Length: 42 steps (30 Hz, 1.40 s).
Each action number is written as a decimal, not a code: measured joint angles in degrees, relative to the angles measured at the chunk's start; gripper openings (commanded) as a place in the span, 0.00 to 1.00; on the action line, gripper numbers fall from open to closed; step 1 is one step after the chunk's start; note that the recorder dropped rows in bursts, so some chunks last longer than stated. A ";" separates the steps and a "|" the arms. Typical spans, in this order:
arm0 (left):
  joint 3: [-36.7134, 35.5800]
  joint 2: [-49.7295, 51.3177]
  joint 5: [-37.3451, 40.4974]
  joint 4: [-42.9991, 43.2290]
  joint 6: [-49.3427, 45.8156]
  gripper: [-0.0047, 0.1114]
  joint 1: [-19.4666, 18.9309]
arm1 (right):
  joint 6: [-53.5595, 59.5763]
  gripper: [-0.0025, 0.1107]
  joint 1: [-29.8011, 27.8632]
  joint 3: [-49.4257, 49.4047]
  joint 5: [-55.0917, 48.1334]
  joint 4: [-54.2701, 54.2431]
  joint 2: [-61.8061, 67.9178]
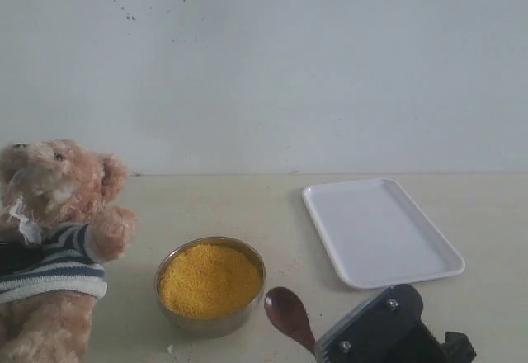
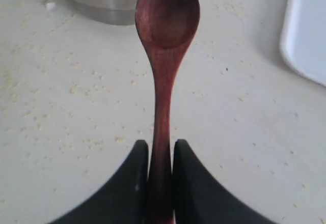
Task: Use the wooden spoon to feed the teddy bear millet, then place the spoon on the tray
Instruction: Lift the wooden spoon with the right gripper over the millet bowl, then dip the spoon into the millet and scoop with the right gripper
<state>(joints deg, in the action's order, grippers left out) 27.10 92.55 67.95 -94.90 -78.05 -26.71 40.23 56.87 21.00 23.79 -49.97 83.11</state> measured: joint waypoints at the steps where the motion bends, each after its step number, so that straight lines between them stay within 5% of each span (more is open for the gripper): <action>1: 0.00 0.00 0.00 0.00 0.38 0.08 0.00 | 4.88 0.02 -0.71 0.50 -3.30 -1.77 -1.63; 4: 0.00 0.00 0.00 -0.47 0.64 0.08 0.00 | 18.85 0.02 -5.28 4.02 -14.37 -7.78 -6.35; 14: 0.00 0.00 0.00 -0.93 1.01 0.08 0.00 | 28.99 0.02 -14.60 29.86 -30.41 -5.67 -3.26; 23: 0.00 0.00 0.00 -0.93 1.01 0.08 0.00 | 19.47 0.02 -14.80 41.33 -34.78 35.88 9.49; 34: 0.00 0.00 0.00 -0.93 1.01 0.08 0.00 | -1.18 0.02 -14.92 42.85 -42.29 91.85 16.72; 42: 0.00 0.00 0.00 -2.00 1.01 0.08 0.00 | -12.06 0.02 -14.92 42.85 -43.91 98.94 18.49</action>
<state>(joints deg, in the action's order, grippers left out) 27.10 92.55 67.95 -96.90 -77.04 -26.71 28.17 41.94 63.85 -20.12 48.97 101.60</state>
